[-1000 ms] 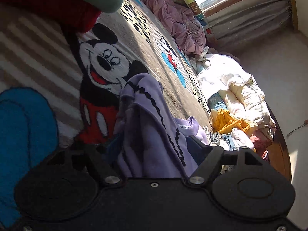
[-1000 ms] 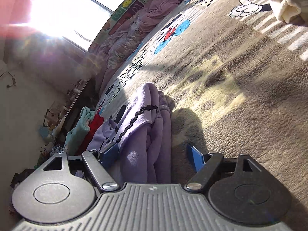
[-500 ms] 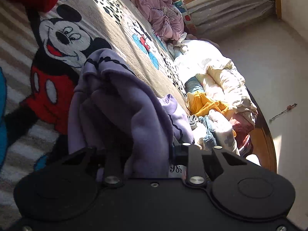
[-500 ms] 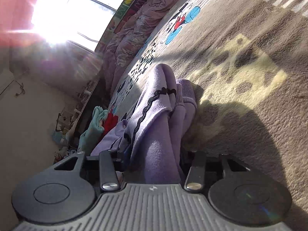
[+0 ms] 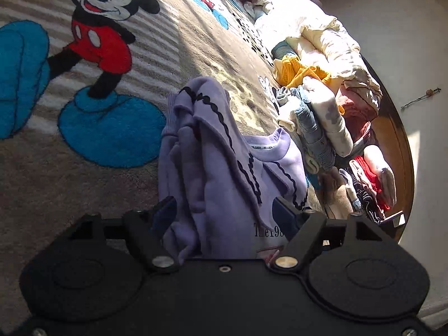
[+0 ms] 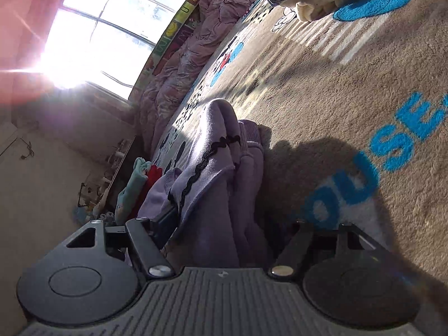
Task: Fold clothes
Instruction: 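Lift the folded sweatshirt with both grippers and carry it toward the clothes stacks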
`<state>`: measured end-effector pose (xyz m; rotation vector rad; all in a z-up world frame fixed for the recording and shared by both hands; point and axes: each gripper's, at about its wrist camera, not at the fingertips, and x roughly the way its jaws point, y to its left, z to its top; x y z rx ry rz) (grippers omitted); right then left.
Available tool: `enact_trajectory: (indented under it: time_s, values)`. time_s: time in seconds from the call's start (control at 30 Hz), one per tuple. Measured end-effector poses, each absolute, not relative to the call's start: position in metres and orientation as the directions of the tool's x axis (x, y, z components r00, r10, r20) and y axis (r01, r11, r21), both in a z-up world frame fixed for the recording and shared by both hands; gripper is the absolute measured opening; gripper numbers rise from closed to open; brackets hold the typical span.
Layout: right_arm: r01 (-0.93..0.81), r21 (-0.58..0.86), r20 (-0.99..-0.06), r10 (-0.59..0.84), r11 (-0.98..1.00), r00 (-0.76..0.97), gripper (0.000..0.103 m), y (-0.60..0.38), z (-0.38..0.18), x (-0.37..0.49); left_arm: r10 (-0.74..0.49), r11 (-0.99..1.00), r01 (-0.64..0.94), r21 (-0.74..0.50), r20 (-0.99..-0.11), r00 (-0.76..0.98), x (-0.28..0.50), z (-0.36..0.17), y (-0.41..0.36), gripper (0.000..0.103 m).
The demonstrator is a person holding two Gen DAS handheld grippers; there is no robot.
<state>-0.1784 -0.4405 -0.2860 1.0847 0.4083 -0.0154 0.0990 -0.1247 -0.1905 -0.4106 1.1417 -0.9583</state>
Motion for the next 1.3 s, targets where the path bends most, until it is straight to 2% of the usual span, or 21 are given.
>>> enact_trajectory:
  time_s: [0.1, 0.17, 0.23, 0.3, 0.4, 0.57, 0.63, 0.67, 0.7, 0.77, 0.8, 0.83, 0.9, 1.0, 1.3]
  values:
    - [0.195, 0.860, -0.321, 0.205, 0.471, 0.924, 0.074, -0.444, -0.284, -0.176, -0.770, 0.613, 0.444, -0.653, -0.619, 0.153, 0.104, -0.166, -0.117, 0.078]
    - [0.179, 0.854, -0.314, 0.210, 0.488, 0.926, 0.080, -0.447, -0.279, -0.175, -0.744, 0.648, 0.453, -0.613, -0.637, 0.203, 0.104, -0.149, -0.115, 0.079]
    - [0.159, 0.842, -0.302, 0.204, 0.516, 0.931, 0.088, -0.448, -0.274, -0.178, -0.740, 0.657, 0.445, -0.608, -0.634, 0.226, 0.101, -0.146, -0.117, 0.085]
    - [0.158, 0.850, -0.293, 0.203, 0.502, 0.934, 0.089, -0.450, -0.276, -0.179, -0.736, 0.660, 0.455, -0.598, -0.636, 0.231, 0.094, -0.150, -0.123, 0.085]
    - [0.161, 0.855, -0.300, 0.216, 0.494, 0.929, 0.090, -0.448, -0.280, -0.172, -0.730, 0.672, 0.425, -0.606, -0.636, 0.248, 0.086, -0.169, -0.138, 0.085]
    - [0.157, 0.800, -0.342, 0.225, 0.580, 0.912, 0.092, -0.432, -0.281, -0.154, -0.779, 0.625, 0.299, -0.721, -0.554, 0.293, 0.076, -0.219, -0.140, 0.085]
    - [0.152, 0.785, -0.348, 0.225, 0.601, 0.910, 0.092, -0.428, -0.282, -0.152, -0.762, 0.642, 0.262, -0.721, -0.559, 0.328, 0.066, -0.241, -0.139, 0.084]
    - [0.148, 0.780, -0.349, 0.226, 0.609, 0.910, 0.093, -0.426, -0.282, -0.151, -0.765, 0.636, 0.287, -0.717, -0.534, 0.361, 0.060, -0.248, -0.139, 0.084]
    - [0.144, 0.774, -0.349, 0.227, 0.616, 0.909, 0.092, -0.425, -0.282, -0.151, -0.763, 0.639, 0.333, -0.693, -0.519, 0.384, 0.053, -0.249, -0.141, 0.081]
    - [0.136, 0.764, -0.351, 0.229, 0.631, 0.908, 0.070, -0.421, -0.283, -0.150, -0.789, 0.610, 0.344, -0.714, -0.507, 0.346, 0.052, -0.248, -0.148, 0.067]
    - [0.132, 0.758, -0.351, 0.230, 0.639, 0.908, 0.064, -0.420, -0.283, -0.149, -0.800, 0.596, 0.336, -0.729, -0.502, 0.329, 0.052, -0.247, -0.149, 0.059]
    - [0.128, 0.753, -0.352, 0.231, 0.646, 0.907, 0.061, -0.418, -0.283, -0.148, -0.805, 0.589, 0.339, -0.733, -0.496, 0.325, 0.051, -0.244, -0.150, 0.052]
    - [0.119, 0.751, -0.344, 0.231, 0.649, 0.910, 0.055, -0.416, -0.283, -0.149, -0.824, 0.559, 0.348, -0.752, -0.460, 0.330, 0.045, -0.239, -0.149, 0.045]
    - [0.100, 0.771, -0.289, 0.205, 0.629, 0.935, 0.049, -0.426, -0.274, -0.165, -0.857, 0.500, 0.354, -0.790, -0.392, 0.335, 0.035, -0.230, -0.150, 0.043]
    - [0.019, 0.801, -0.076, 0.070, 0.599, 0.995, 0.048, -0.473, -0.225, -0.230, -0.956, 0.290, 0.586, -0.757, -0.203, 0.212, 0.022, -0.155, -0.230, 0.042]
